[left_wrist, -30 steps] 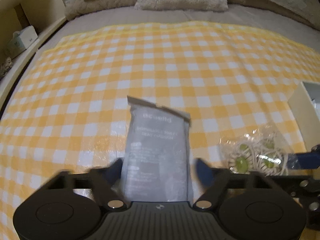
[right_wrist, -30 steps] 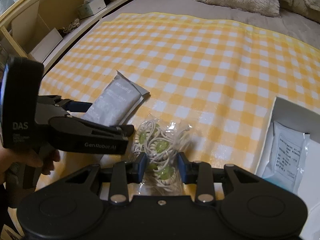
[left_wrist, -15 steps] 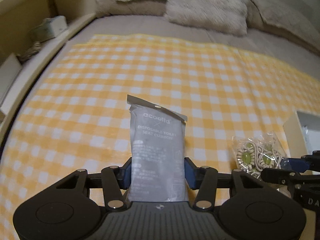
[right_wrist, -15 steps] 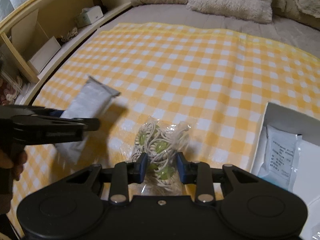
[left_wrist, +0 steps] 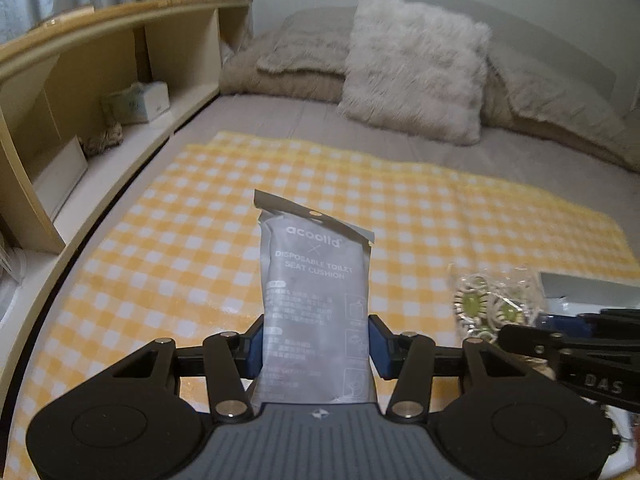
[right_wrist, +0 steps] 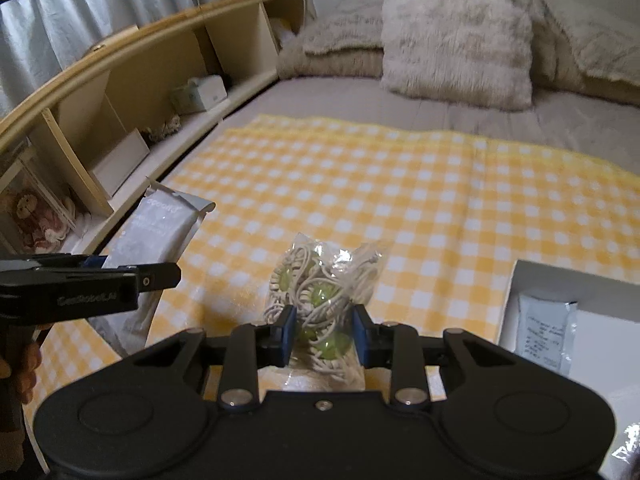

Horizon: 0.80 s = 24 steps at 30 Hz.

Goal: Organize soft objects
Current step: 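Lift the grey pack and bead bag over the white box and release both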

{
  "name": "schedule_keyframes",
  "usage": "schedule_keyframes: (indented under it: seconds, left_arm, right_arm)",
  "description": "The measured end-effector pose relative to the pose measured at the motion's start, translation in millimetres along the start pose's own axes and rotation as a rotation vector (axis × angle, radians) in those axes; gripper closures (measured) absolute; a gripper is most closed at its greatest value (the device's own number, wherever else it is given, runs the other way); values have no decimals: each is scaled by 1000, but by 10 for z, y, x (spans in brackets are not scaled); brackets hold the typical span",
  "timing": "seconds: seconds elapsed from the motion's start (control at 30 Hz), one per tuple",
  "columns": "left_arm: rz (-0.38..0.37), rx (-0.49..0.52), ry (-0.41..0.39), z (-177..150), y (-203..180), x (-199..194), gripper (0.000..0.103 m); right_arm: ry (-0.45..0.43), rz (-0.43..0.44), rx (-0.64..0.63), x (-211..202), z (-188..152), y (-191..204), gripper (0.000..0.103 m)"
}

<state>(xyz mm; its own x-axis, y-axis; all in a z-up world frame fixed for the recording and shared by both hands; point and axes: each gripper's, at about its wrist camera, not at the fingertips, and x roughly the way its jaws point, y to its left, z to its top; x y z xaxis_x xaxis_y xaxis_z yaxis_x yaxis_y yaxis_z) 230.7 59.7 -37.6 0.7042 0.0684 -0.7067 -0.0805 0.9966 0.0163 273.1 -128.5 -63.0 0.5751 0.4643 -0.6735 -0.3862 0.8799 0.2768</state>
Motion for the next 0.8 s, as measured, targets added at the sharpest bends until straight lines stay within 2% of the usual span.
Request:
schedule_keyframes:
  seconds: [0.4,0.8]
  left_arm:
    - [-78,-41,-184,27,-24,-678,52]
    - [-184,-30,-315,79,-220,-1102,52]
  right_arm:
    - [-162,-27,-14,-717,-6,62,73]
    - [-324,-42,0,-1403,0,-120,73]
